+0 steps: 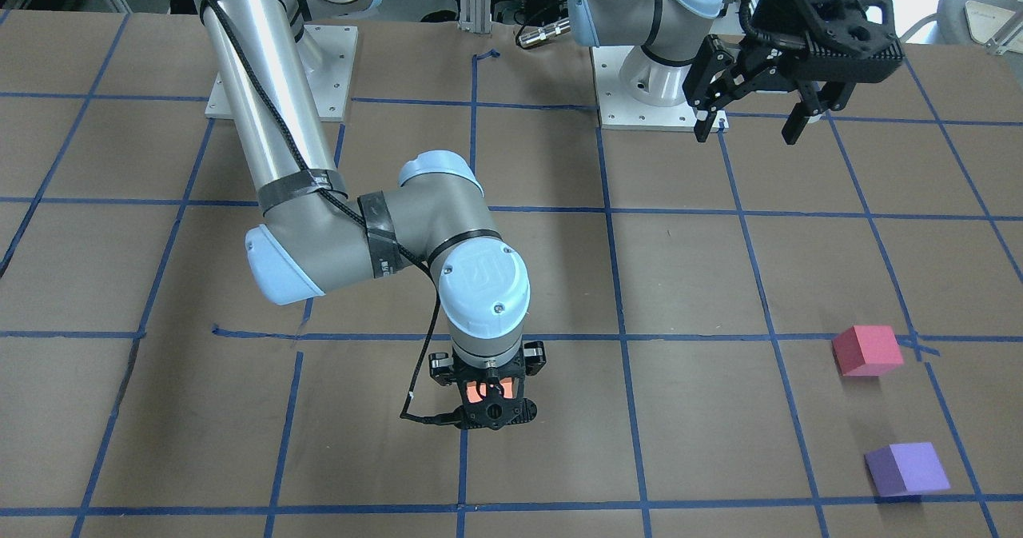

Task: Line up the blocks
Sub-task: 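Lift the orange cube with the right gripper and carry it toward the table center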

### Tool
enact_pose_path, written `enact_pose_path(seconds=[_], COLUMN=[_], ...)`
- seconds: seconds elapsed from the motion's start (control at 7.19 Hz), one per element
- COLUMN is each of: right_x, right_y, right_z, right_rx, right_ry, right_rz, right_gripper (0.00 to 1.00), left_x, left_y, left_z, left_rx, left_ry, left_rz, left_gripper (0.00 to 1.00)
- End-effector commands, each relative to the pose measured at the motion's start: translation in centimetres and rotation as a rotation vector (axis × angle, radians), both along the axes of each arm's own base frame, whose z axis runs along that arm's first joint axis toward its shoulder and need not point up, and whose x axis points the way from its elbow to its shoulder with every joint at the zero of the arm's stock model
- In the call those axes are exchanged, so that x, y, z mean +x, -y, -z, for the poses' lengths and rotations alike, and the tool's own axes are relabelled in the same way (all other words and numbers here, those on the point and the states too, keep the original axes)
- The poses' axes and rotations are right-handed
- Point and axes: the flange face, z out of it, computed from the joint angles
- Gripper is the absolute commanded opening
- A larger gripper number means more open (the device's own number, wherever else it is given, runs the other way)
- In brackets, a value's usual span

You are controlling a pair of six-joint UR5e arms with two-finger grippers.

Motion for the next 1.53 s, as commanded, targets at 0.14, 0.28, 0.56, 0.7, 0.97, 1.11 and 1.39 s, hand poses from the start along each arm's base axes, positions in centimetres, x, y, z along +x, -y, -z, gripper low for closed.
enact_pose_path(seconds=[0.14,0.28,0.56,0.7,0.97,1.11,1.39], right_x=[2.1,2.8,2.8,2.8,1.6,-0.8,-9.9], right_y=[-0.6,-1.2,-1.2,-1.2,-0.7,-0.9,0.2], right_z=[2.3,2.7,2.7,2.2,-2.0,-6.6,-13.0], right_rx=[0.002,0.006,0.006,0.0,-0.048,-0.073,-0.076], right_ry=[-0.001,-0.006,-0.006,-0.003,0.006,0.008,-0.001], right_rz=[0.062,0.065,0.067,0.067,0.076,0.09,0.067], right_gripper=[0.15,0.52,1.0,1.0,1.0,1.0,1.0], left_x=[-0.1,0.0,0.0,-0.1,0.2,0.3,-0.3], left_y=[-0.1,0.0,0.0,0.0,0.2,1.0,1.2], left_z=[-0.1,-0.1,-0.1,0.0,0.1,0.5,3.7], left_rx=[-0.001,-0.001,-0.001,0.0,0.009,0.017,0.08], left_ry=[0.0,0.0,0.002,0.001,-0.001,-0.001,-0.015], left_rz=[0.001,0.001,0.0,0.001,-0.005,-0.003,0.009], left_gripper=[1.0,1.0,1.0,1.0,1.0,1.0,1.0])
